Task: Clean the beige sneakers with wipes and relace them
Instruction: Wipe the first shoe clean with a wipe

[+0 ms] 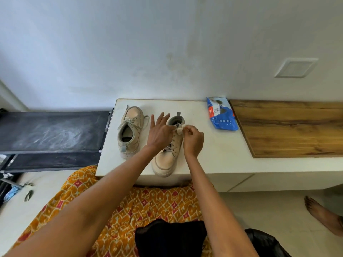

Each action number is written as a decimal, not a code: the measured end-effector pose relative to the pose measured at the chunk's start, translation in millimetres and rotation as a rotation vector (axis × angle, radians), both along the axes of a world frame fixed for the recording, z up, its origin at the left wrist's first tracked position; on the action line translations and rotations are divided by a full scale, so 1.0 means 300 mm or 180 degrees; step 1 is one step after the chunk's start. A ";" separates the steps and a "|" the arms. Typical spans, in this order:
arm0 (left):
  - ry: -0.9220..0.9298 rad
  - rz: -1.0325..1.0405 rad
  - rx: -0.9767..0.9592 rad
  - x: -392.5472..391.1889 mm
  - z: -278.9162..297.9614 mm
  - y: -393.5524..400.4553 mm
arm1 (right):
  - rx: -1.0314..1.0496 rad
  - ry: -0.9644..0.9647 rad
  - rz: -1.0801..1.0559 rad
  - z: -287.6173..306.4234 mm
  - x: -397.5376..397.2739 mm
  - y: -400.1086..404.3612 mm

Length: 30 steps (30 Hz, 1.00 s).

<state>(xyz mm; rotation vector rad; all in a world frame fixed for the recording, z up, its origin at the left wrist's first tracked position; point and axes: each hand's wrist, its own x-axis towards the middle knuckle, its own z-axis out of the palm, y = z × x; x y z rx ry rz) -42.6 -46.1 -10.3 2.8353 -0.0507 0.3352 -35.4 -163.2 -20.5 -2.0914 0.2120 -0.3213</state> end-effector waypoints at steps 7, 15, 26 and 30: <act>0.0293 -0.0277 -0.0236 0.015 0.009 0.044 | -0.1566 -0.0651 0.0343 -0.185 -0.190 0.014; 0.0061 -0.0588 0.0291 0.004 -0.002 0.081 | -0.1251 -0.0133 0.0665 -0.085 -0.112 -0.066; -0.0207 -0.0524 0.0722 0.013 -0.005 0.090 | -0.1448 -0.0149 0.0822 -0.103 -0.146 -0.017; -0.0102 -0.0686 0.0689 0.017 0.012 0.088 | -0.1511 0.0155 0.1169 -0.089 -0.175 -0.095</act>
